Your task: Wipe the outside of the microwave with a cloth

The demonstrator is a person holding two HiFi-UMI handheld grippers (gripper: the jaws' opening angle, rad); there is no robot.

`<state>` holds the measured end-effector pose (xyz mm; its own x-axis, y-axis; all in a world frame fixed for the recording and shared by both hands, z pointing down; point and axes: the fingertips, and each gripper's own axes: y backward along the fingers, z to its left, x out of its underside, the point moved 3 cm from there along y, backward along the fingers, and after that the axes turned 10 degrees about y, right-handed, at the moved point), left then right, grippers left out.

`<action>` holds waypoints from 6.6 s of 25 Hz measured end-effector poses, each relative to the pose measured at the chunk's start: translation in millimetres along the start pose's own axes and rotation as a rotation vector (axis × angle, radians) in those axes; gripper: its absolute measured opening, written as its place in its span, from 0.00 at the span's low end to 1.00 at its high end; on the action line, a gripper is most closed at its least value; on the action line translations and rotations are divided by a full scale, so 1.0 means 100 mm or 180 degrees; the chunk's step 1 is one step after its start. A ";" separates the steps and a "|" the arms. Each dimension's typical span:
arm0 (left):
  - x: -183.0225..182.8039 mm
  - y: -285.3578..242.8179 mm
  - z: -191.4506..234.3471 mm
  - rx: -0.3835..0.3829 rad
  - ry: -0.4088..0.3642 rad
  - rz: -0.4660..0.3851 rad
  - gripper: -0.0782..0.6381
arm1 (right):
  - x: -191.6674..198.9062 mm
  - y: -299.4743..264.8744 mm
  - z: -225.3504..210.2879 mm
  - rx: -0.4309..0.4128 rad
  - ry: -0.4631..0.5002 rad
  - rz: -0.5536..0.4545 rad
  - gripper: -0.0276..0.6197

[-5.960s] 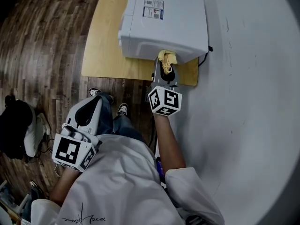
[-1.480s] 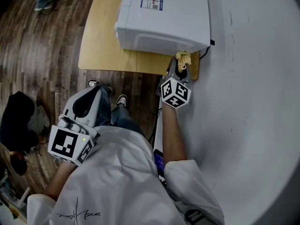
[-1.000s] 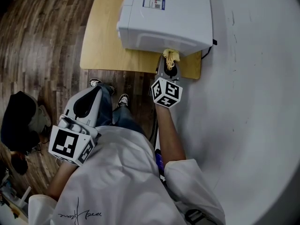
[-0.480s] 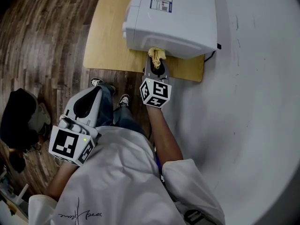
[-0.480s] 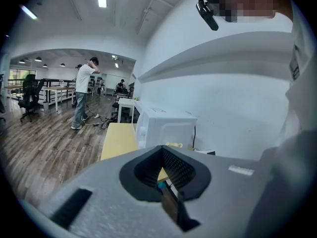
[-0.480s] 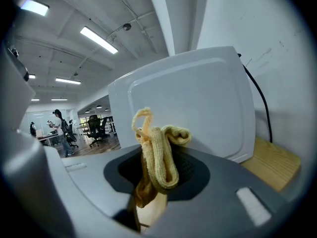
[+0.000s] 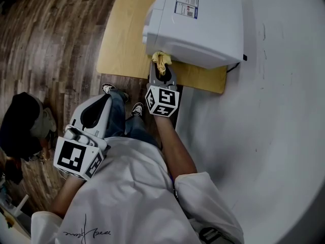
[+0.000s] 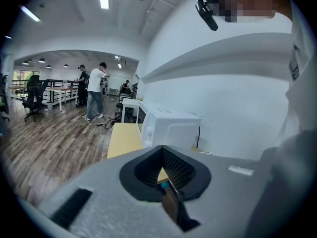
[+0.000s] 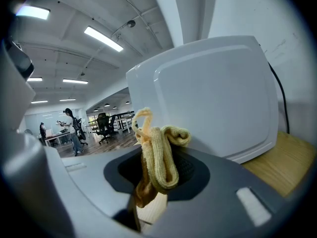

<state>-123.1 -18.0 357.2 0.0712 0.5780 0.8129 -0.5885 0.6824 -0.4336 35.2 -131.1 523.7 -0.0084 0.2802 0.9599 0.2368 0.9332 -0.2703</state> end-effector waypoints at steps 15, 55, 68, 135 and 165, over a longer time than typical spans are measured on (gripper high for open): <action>-0.04 -0.01 0.09 -0.0024 0.0060 -0.0040 0.10 | -0.08 -0.08 0.65 -0.0639 0.0139 0.0006 0.22; 0.07 -0.14 -0.35 0.0049 0.0123 0.0042 0.10 | 0.35 0.91 -2.24 0.1626 -0.0376 0.0105 0.22; 0.11 -0.18 -0.41 0.0069 0.0112 0.0077 0.10 | 0.39 0.61 -1.70 0.1169 -0.0297 0.0116 0.22; 0.10 0.01 0.17 0.0011 0.0325 -0.0031 0.10 | -0.11 0.12 0.53 -0.0759 -0.0010 0.0177 0.23; 0.01 -0.21 -0.11 0.0093 0.0123 -0.0227 0.10 | -1.17 1.30 -0.28 -0.0824 0.0212 0.0147 0.23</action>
<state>-102.0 -27.0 362.3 0.1447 0.5456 0.8255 -0.6040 0.7095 -0.3630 93.8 -49.0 378.0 0.0700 0.2977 0.9521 0.4760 0.8288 -0.2942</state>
